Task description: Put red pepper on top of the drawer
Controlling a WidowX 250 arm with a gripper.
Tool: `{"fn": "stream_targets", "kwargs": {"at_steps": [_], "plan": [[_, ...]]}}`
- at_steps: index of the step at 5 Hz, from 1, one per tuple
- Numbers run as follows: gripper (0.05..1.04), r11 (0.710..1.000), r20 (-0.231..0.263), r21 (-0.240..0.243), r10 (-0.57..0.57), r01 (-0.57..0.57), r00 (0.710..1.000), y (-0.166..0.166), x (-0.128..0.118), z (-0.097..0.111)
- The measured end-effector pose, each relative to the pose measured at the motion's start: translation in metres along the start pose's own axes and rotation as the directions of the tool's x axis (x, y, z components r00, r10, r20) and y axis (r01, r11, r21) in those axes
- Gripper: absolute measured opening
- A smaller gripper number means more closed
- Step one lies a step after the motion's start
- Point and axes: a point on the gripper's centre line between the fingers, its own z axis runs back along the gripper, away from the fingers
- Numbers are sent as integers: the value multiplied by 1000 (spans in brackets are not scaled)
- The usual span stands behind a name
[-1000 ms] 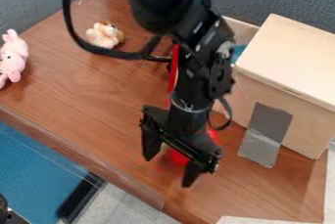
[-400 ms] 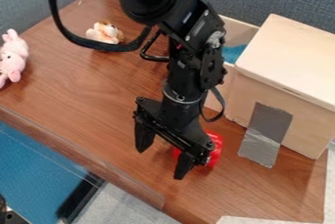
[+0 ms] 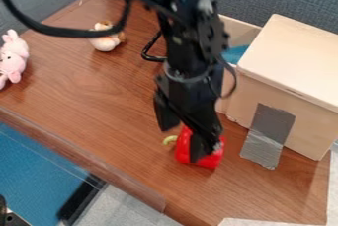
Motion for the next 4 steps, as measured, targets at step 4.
{"fn": "stream_targets", "kwargs": {"at_steps": [4], "plan": [[999, 973, 14, 20, -231, 230, 973, 14, 34, -23]]}}
